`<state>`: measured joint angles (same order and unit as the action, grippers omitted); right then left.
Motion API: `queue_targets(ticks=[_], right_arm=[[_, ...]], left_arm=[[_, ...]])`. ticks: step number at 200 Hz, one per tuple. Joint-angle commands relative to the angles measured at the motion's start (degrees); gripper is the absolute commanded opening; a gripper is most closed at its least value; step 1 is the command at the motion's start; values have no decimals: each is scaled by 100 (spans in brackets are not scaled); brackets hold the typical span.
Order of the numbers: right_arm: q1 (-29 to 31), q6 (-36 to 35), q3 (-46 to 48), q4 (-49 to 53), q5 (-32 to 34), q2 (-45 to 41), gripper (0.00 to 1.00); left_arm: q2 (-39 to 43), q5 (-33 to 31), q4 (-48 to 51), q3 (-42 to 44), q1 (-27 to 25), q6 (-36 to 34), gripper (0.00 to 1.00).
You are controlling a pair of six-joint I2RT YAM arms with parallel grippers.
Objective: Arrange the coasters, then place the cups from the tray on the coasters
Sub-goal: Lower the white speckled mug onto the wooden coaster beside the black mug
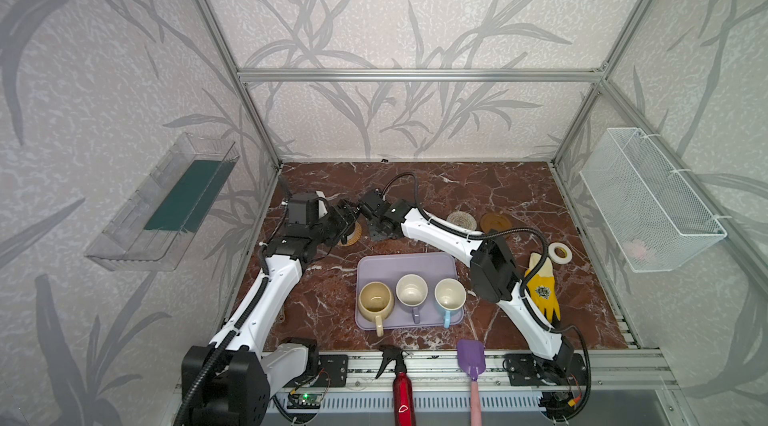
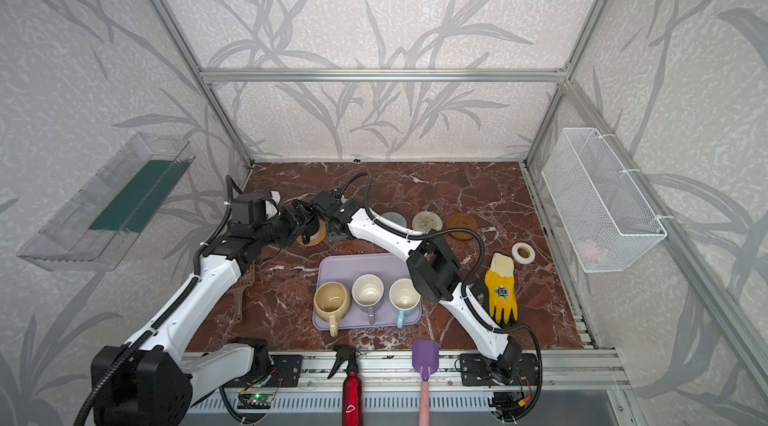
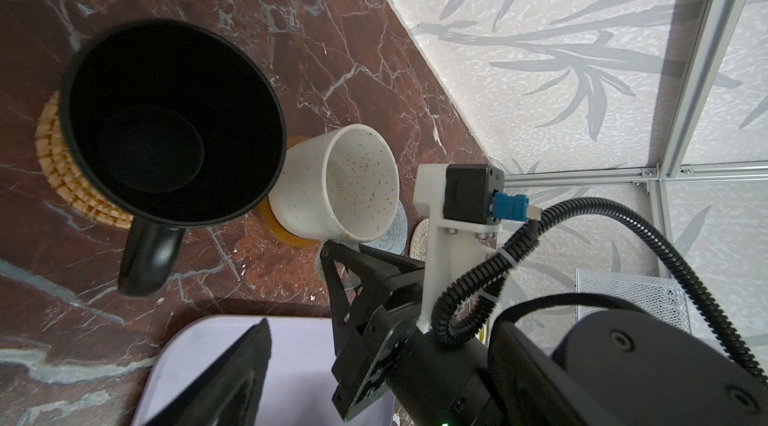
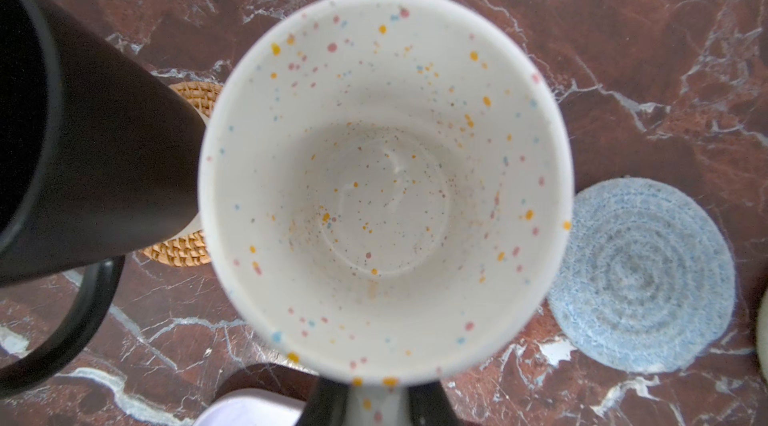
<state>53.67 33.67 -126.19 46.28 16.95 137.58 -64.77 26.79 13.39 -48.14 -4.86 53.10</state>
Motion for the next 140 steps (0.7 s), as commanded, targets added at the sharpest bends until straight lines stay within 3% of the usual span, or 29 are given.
queue_targets(ticks=[1,23,74,89,140], right_arm=[[-6,189,72,65,245,-143,0],[-6,239,111,39,158,-170,0],[-6,241,178,-1,-8,-171,18],[-6,219,234,-80,-85,-217,28],[-6,210,370,-154,-267,-353,39]], left_arm=[[121,30,-156,24,19,73,87],[175,-14,-42,16,8,16,87],[353,2,-21,55,13,9,87],[326,28,-14,43,20,19,87],[386,21,30,51,19,-1,87]])
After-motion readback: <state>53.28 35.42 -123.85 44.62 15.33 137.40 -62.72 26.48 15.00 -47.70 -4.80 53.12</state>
